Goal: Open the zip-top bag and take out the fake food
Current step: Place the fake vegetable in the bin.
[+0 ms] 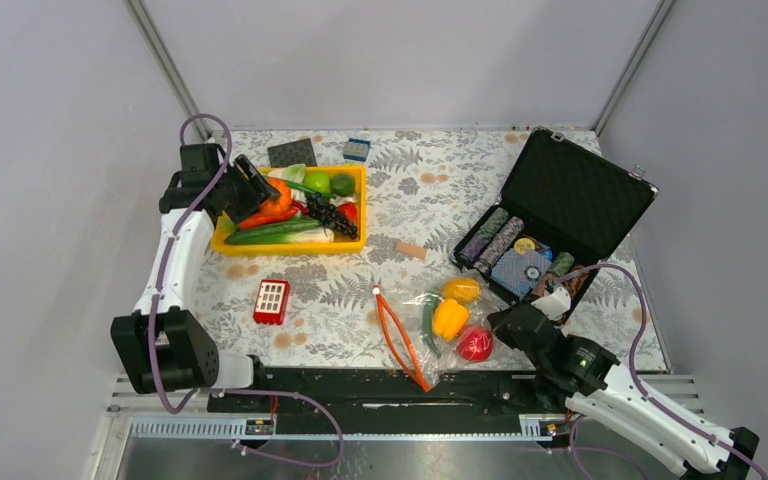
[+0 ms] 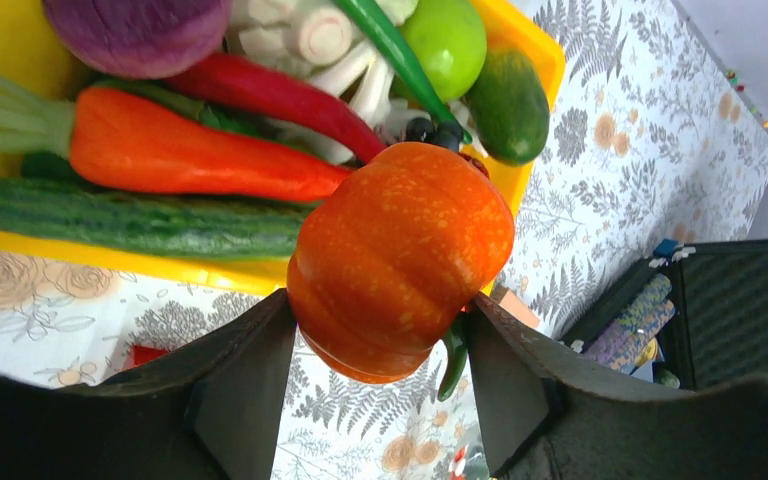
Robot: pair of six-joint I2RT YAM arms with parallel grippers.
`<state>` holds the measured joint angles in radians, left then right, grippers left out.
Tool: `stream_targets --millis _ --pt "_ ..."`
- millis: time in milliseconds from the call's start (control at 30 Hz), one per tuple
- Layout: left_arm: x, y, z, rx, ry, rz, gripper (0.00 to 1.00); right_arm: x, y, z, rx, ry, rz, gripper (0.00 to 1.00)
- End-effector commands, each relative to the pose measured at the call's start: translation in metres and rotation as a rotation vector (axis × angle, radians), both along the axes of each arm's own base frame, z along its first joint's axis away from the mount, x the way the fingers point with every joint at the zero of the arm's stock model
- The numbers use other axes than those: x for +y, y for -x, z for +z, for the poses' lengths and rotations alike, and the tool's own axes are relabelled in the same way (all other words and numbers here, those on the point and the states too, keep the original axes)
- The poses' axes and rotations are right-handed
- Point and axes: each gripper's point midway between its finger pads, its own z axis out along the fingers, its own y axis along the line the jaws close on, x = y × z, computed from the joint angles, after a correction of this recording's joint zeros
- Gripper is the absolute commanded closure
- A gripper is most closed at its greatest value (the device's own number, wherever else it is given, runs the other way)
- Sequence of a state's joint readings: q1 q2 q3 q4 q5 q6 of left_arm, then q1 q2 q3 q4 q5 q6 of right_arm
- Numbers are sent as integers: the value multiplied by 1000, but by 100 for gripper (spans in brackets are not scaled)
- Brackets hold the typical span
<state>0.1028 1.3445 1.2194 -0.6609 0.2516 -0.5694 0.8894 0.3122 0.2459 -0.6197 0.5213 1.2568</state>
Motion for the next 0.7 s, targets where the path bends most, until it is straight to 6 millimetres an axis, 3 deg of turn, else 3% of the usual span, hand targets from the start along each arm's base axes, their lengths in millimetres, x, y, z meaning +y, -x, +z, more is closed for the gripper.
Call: stream_targets --millis 0,200,367,467,667 --pt "9 -27 26 -93 -11 -9 55 1 -3 9 -21 -5 -5 100" --pt "1 -43 18 -90 43 -45 56 2 -2 7 -15 -7 1 100" --pt "-11 -64 26 -112 63 -81 56 2 -2 6 -11 0 5 100" --pt "-24 -82 35 -135 61 -122 56 1 -2 6 -11 -3 0 100" --pt "-51 -114 33 -137 46 -222 57 1 -2 5 -12 1 6 100"
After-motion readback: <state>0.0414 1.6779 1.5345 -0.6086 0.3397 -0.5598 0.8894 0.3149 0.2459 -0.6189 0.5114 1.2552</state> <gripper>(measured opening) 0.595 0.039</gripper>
